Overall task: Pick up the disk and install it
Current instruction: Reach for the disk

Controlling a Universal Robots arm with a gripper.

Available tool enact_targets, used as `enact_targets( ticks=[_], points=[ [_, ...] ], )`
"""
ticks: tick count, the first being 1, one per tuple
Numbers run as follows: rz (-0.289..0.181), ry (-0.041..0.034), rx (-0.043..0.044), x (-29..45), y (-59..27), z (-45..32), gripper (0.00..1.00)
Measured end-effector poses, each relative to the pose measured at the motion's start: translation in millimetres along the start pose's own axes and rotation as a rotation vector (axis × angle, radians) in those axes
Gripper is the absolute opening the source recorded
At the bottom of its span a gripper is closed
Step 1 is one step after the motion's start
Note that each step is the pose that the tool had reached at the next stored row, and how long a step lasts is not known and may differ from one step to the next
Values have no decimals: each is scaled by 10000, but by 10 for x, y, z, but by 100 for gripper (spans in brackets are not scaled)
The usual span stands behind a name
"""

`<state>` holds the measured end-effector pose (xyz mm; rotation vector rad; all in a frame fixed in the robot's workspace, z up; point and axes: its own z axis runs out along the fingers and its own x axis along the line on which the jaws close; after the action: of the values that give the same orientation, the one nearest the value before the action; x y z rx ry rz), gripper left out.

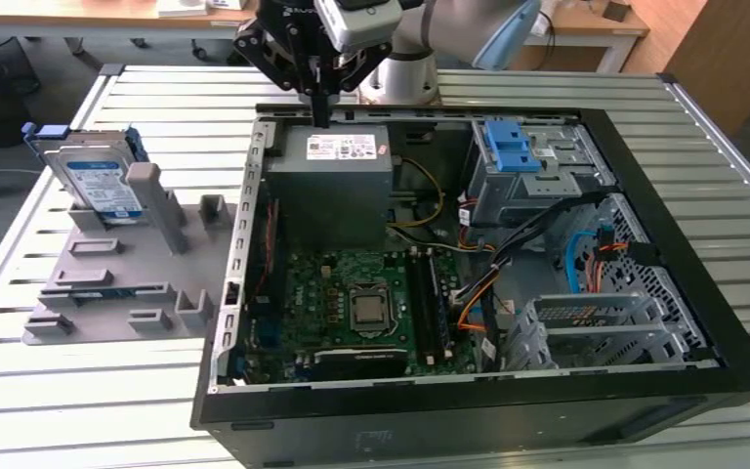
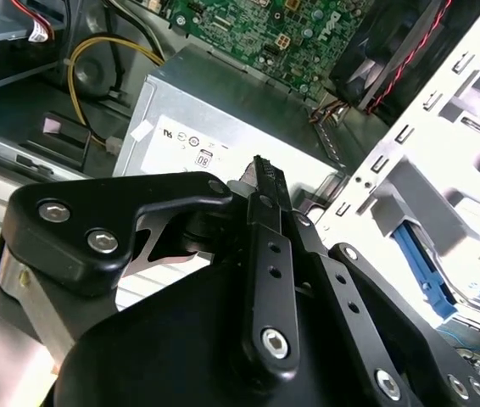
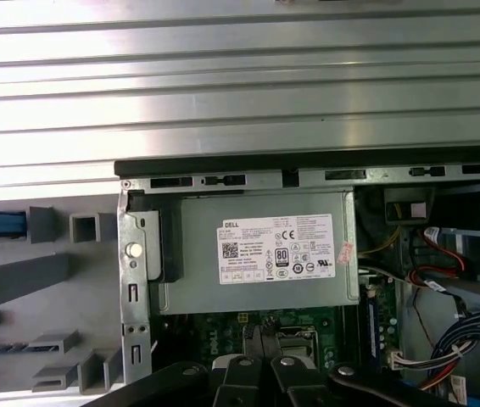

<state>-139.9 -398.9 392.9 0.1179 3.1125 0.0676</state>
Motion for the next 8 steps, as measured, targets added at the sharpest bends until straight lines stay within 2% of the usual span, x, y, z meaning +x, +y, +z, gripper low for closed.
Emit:
enact_targets(
  ticks=[8],
  points=[
    [0,0,0,37,-3,0,11]
  ],
)
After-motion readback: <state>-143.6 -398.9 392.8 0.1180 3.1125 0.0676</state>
